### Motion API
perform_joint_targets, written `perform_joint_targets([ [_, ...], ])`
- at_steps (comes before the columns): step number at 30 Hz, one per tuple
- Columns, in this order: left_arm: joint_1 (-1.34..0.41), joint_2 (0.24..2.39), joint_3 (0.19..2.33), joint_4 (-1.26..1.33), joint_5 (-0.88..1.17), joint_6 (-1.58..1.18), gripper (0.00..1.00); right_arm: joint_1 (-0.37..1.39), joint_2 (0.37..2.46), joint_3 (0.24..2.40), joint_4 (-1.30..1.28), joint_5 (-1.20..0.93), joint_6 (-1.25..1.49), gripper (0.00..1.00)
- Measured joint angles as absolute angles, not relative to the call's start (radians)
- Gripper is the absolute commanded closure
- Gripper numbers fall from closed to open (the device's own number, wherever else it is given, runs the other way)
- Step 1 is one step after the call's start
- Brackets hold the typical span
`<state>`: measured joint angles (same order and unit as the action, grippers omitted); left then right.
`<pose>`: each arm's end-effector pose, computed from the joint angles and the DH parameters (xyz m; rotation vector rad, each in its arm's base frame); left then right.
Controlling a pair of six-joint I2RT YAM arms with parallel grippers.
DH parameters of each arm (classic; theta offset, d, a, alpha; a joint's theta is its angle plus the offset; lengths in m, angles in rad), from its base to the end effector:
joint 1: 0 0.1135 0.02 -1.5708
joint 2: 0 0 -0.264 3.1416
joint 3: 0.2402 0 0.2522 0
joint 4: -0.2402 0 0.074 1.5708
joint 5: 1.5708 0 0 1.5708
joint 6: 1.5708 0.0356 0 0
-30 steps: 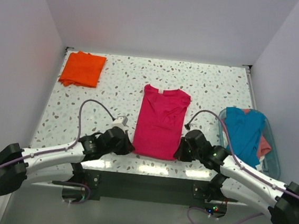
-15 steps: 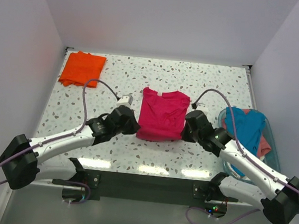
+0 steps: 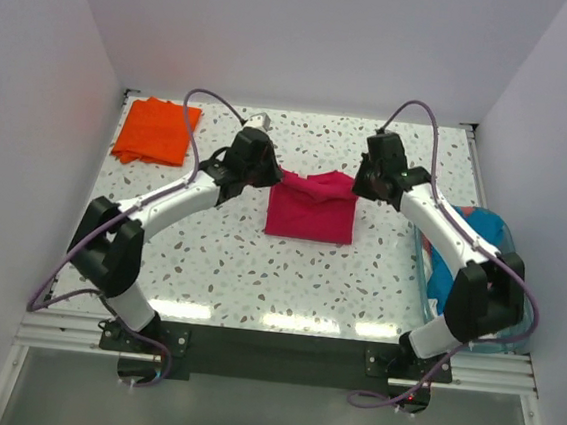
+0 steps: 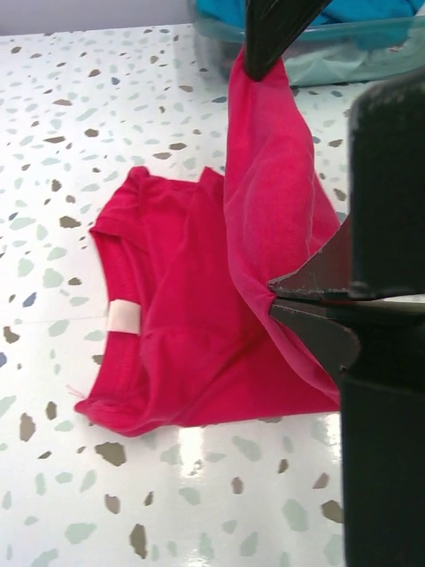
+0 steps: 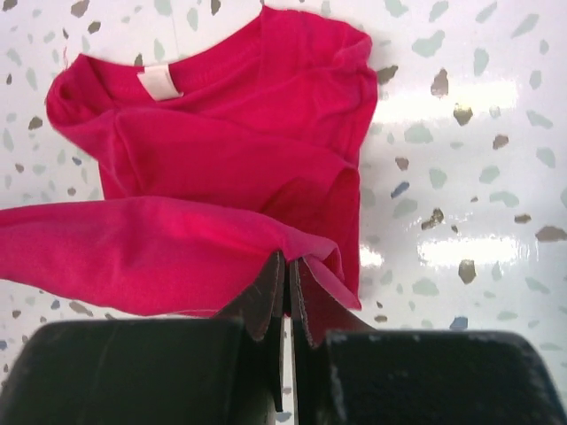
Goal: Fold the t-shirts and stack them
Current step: Fold the tshirt
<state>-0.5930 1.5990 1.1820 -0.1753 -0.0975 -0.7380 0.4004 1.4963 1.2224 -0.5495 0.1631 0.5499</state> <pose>0.3059 -0.2019 0.2719 -0.2198 2.2246 -0.6489 0.3030 0.1220 0.2882 0.2553 2.3816 0.2555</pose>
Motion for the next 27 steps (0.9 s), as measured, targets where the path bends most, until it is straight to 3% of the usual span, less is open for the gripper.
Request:
perform_joint_targets([
  [11,-0.421,2.035,1.478,-0.117,0.043,-0.691,1.00,0.255,2.003,1.592,-0.488,0.025,0.532,0.97],
  [14,-0.376,2.123,1.533,-0.078,0.115,-0.686,0.79,0.228,2.130,1.682,-0.488,-0.020,0.537,0.71],
  [15,-0.363,2.149,1.556,-0.072,0.133,-0.679,0.54,0.222,2.164,1.715,-0.499,-0.022,0.537,0.53],
  [16,-0.352,2.170,1.580,-0.067,0.150,-0.668,0.45,0.215,2.201,1.758,-0.515,-0.022,0.535,0.45],
  [18,-0.335,2.188,1.604,-0.056,0.173,-0.662,0.18,0.205,2.249,1.826,-0.537,-0.020,0.514,0.33],
  [19,-0.326,2.188,1.604,-0.045,0.184,-0.654,0.10,0.202,2.252,1.835,-0.541,-0.019,0.509,0.24],
  [20,-0.320,2.183,1.604,-0.028,0.191,-0.645,0.06,0.200,2.244,1.834,-0.545,-0.014,0.504,0.23],
  [22,-0.315,2.163,1.586,0.002,0.191,-0.641,0.05,0.200,2.218,1.823,-0.546,0.007,0.494,0.22],
  [24,-0.315,2.113,1.536,0.018,0.188,-0.642,0.14,0.202,2.157,1.769,-0.540,0.037,0.488,0.23],
  [25,-0.315,2.084,1.513,0.019,0.181,-0.643,0.20,0.207,2.121,1.738,-0.543,0.060,0.486,0.23],
  [27,-0.319,2.021,1.456,0.031,0.161,-0.648,0.46,0.220,2.043,1.672,-0.539,0.105,0.480,0.26],
])
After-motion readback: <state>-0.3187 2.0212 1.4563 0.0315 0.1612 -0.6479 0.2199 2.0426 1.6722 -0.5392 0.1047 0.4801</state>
